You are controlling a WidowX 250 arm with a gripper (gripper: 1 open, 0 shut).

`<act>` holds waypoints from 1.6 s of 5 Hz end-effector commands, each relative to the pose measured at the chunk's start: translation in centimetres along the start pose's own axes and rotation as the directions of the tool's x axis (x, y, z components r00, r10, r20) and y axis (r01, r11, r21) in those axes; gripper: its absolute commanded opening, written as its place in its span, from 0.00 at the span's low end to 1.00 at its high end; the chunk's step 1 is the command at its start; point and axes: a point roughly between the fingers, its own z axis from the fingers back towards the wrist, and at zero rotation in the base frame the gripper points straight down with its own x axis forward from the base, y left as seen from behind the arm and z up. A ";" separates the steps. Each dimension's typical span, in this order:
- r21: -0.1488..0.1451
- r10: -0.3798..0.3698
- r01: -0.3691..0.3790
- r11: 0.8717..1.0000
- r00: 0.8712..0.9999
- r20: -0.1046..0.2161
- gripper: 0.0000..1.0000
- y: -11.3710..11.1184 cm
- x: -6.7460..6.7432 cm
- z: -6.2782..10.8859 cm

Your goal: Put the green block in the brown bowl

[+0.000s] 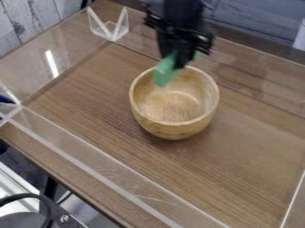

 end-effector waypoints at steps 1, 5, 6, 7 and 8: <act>-0.007 -0.026 0.026 1.000 0.998 0.060 0.00 -2.8 2.1 0.8; -0.031 -0.050 0.052 0.998 0.997 0.058 0.00 -4.5 4.3 -1.2; -0.036 -0.050 0.052 0.998 0.997 0.060 0.00 -4.5 4.6 -1.4; -0.027 -0.012 0.013 1.000 0.999 0.042 0.00 -3.1 3.4 -1.4; -0.016 0.024 -0.023 1.000 0.999 0.024 0.00 -1.7 2.2 -1.5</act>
